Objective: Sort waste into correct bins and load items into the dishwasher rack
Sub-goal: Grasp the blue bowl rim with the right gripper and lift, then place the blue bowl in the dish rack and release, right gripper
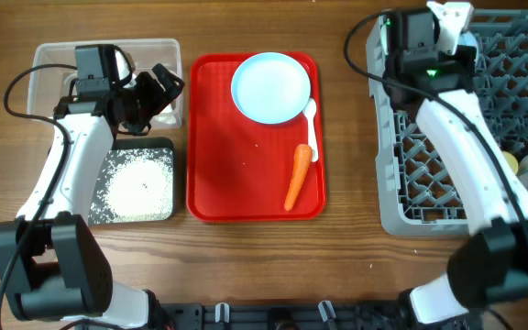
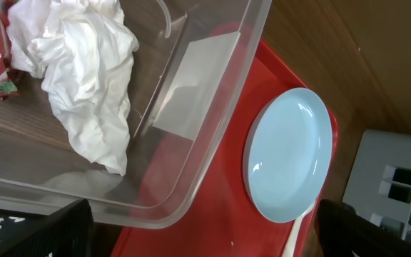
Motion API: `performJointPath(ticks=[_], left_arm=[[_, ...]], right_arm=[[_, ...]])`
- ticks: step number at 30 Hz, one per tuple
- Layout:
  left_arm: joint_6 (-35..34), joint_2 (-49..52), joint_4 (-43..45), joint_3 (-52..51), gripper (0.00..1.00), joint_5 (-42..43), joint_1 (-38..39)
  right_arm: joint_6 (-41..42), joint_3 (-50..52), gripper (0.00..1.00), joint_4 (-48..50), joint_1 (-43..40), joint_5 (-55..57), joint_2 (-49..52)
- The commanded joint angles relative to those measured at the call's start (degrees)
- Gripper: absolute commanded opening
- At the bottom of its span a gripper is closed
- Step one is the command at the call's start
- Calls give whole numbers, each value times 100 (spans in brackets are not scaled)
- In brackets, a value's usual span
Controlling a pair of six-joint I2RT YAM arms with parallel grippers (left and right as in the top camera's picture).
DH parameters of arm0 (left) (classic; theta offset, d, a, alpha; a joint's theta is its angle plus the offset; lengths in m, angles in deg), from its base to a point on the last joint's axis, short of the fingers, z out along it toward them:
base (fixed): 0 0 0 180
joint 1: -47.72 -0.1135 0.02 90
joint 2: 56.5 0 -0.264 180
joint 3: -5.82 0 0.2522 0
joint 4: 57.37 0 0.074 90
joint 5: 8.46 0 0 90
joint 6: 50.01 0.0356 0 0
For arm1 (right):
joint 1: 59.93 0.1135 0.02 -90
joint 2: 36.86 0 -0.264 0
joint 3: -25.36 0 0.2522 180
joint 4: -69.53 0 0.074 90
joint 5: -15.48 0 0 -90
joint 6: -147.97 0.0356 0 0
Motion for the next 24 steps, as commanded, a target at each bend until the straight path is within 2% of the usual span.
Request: performJointPath(ticks=[1,3,8,17,20,24], left_arm=[[129,-15,-2,28,100,-13,-24],[129,-15,-2,28,100,-13,-24],[129,-15,0,28,100,-13,-24],[129,-15,-2,28,100,-13,-24],[129,-15,0,28,100,-13,-24],[129,-15,0,28,100,-13,-24]], right_arm=[[-1104,-26,4,35,37,1871,586],[-1552,-26,5,33,61,1864,833],[-1722,-24,4,24,144,1862,1119],[-1495,-4,4,-299,503,905,1211],[-1480,2,4,-299,525,925,1233],[-1484,4,5,-249,516,1495,1233]])
